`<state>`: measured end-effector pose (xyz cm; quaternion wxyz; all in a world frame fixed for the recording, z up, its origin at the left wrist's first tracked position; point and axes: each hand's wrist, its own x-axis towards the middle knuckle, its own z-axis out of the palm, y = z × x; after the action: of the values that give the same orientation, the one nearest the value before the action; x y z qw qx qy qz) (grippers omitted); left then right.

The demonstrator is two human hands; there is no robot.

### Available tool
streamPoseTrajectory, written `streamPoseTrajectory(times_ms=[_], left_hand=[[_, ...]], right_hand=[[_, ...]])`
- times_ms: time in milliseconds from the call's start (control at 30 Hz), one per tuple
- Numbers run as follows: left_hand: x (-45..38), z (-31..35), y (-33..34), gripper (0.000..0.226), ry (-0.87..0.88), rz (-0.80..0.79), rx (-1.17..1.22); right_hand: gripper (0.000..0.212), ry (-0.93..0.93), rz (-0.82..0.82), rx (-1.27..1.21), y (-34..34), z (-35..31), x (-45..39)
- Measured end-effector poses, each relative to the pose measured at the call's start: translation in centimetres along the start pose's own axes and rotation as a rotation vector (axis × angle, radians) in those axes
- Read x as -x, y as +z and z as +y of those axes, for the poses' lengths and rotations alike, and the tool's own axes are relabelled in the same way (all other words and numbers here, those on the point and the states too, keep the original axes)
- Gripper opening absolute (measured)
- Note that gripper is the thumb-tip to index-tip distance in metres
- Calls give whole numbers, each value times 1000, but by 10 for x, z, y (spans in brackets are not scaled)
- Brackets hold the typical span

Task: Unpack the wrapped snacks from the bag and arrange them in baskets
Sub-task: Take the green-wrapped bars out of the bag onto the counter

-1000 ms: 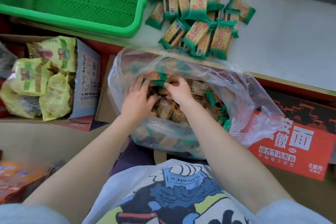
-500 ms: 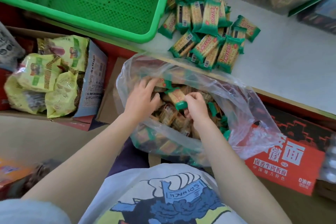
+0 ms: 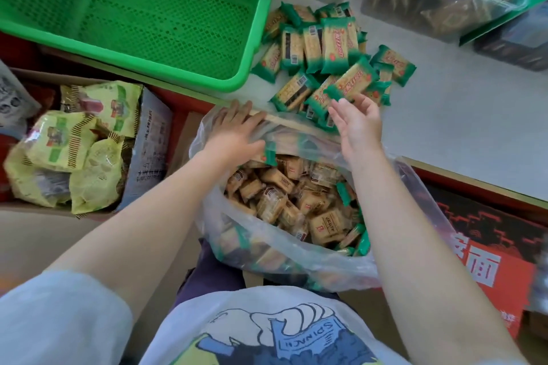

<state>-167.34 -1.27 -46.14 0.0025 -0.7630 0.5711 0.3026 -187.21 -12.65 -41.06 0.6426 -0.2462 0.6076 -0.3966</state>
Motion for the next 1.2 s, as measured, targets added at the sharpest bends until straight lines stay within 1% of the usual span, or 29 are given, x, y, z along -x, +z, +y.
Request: streamPoseTrajectory(times_ms=[67,133,200,267,333,400,500,633,700,800,867,933,1000,1100,1200], left_hand=[[1,0,-2,68,11,-15,18],[1,-5,1,74,34,-7,9],[-1,-12,5,81,62,1,-33],[-3,-16,9,79,74,7,-62],[-6,-17,11,74,70,25,-55],[-9,-19,13,72,69,41,-44],[-12,-24,15,74,67,34,-12],[-11,-21,15,77,54,-2,18],[-11,-21,14,77,55,-8,18],[-11,-23,13,76,53,-17,25],[-10,-23,13,74,47,-18,49],[-11,-23,12,72,39,-33,57],[-12,-22,9,72,32,-50,60],[-12,-17,5,70,23,-65,62],[-12,-14,3,71,25,-60,43]], right_hand=[[34,-14,96,18,1,5,4],[31,-23,150,122,-2,17,15],[19,26,94,311,-5,35,31],[14,162,-26,475,-9,62,47],[21,322,-102,537,-9,89,55],[28,394,-121,505,-6,111,56],[35,374,-124,457,6,129,50],[28,228,-116,642,18,145,41],[26,176,-101,685,17,148,42],[24,179,-122,746,5,144,52],[23,248,-143,731,-10,136,64],[17,316,-160,696,-27,121,74],[14,334,-152,654,-41,101,79],[15,273,-103,502,-45,69,73],[14,148,-101,280,-30,36,54]])
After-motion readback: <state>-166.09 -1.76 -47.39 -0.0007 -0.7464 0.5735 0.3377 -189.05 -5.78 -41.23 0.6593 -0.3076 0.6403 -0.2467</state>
